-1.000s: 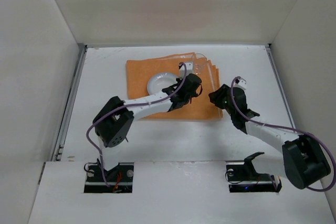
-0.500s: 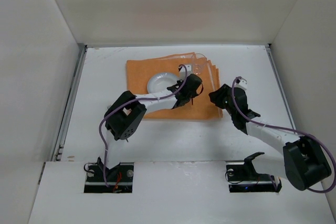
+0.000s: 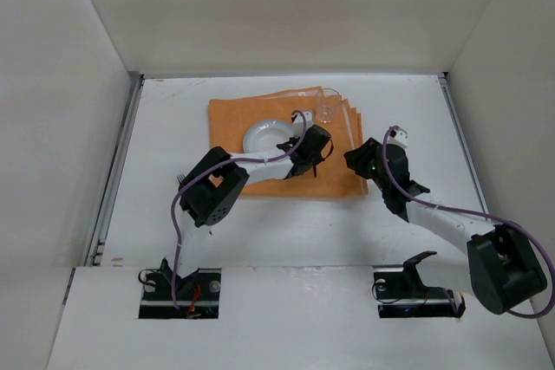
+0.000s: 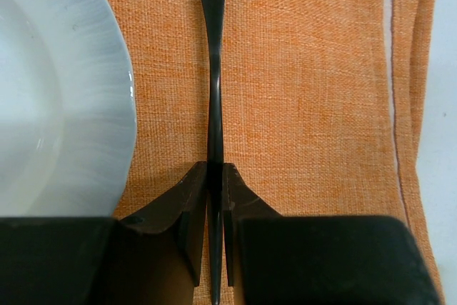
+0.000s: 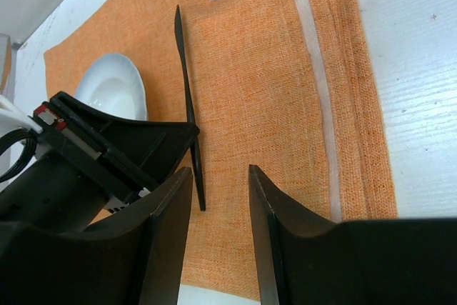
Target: Set the dinner table for one person
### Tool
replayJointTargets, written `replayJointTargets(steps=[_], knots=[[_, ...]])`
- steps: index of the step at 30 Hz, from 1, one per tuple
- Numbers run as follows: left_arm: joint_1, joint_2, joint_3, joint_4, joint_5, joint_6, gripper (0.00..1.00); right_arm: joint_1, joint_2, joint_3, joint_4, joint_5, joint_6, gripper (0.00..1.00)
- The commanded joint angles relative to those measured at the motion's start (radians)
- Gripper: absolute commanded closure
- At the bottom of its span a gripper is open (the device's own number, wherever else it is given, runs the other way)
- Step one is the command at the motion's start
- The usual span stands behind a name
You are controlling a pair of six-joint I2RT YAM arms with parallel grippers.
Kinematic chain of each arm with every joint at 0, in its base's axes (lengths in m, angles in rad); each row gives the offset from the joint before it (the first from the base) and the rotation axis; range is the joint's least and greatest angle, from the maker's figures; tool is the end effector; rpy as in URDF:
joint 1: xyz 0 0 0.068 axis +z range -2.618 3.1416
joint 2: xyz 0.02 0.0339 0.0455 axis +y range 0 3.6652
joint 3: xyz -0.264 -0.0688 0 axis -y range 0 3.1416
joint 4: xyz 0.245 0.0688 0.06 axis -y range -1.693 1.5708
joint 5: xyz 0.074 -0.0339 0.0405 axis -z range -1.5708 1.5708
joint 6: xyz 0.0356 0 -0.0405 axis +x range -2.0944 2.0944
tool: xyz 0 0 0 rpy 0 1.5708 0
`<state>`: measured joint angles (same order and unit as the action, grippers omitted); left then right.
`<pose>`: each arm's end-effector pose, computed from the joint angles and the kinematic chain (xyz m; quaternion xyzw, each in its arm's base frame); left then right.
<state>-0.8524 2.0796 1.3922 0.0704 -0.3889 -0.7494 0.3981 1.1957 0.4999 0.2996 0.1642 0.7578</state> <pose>0.3151 -0.3399 0.1731 -0.0437 0.8751 -0.2039 0.4367 0.2331 0.0917 0.2060 0.1931 0.8081 0.2445 0.4998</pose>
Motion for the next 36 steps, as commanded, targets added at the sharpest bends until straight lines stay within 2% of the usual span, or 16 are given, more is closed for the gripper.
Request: replayJointTargets(steps=[1,7,11,17,23,24,27,29,32,36], knots=[[0.014,-0.006,0.042,0.0,0.001,-0.004,0.95,-0.008,0.01,0.002,0.053,-0.006,0.006,0.57],[0.025,0.023,0.05,-0.003,0.005,0.011,0.92,-0.008,0.019,0.002,0.059,-0.008,0.006,0.57],[0.022,0.016,0.045,-0.003,0.004,0.015,0.79,-0.008,0.013,0.0,0.059,-0.002,0.005,0.57],[0.014,-0.102,-0.011,0.008,-0.036,0.048,0.64,-0.008,0.012,0.0,0.059,0.0,0.005,0.54],[-0.015,-0.373,-0.186,0.08,-0.087,0.146,0.61,-0.008,0.005,0.0,0.059,0.004,0.002,0.55],[-0.015,-0.43,-0.238,0.097,-0.094,0.16,0.62,-0.008,0.005,0.0,0.059,0.006,0.002,0.58],[0.002,-0.602,-0.401,0.091,-0.151,0.159,0.67,-0.002,0.012,0.006,0.059,-0.008,0.0,0.78],[0.022,-0.732,-0.526,0.068,-0.232,0.148,0.7,0.014,0.015,0.012,0.058,-0.005,-0.008,0.84],[0.084,-0.961,-0.694,-0.083,-0.332,0.11,0.73,0.021,0.034,0.017,0.059,0.006,-0.014,0.85],[0.186,-1.2,-0.821,-0.349,-0.341,0.0,0.73,0.031,0.048,0.023,0.062,0.001,-0.014,0.83]])
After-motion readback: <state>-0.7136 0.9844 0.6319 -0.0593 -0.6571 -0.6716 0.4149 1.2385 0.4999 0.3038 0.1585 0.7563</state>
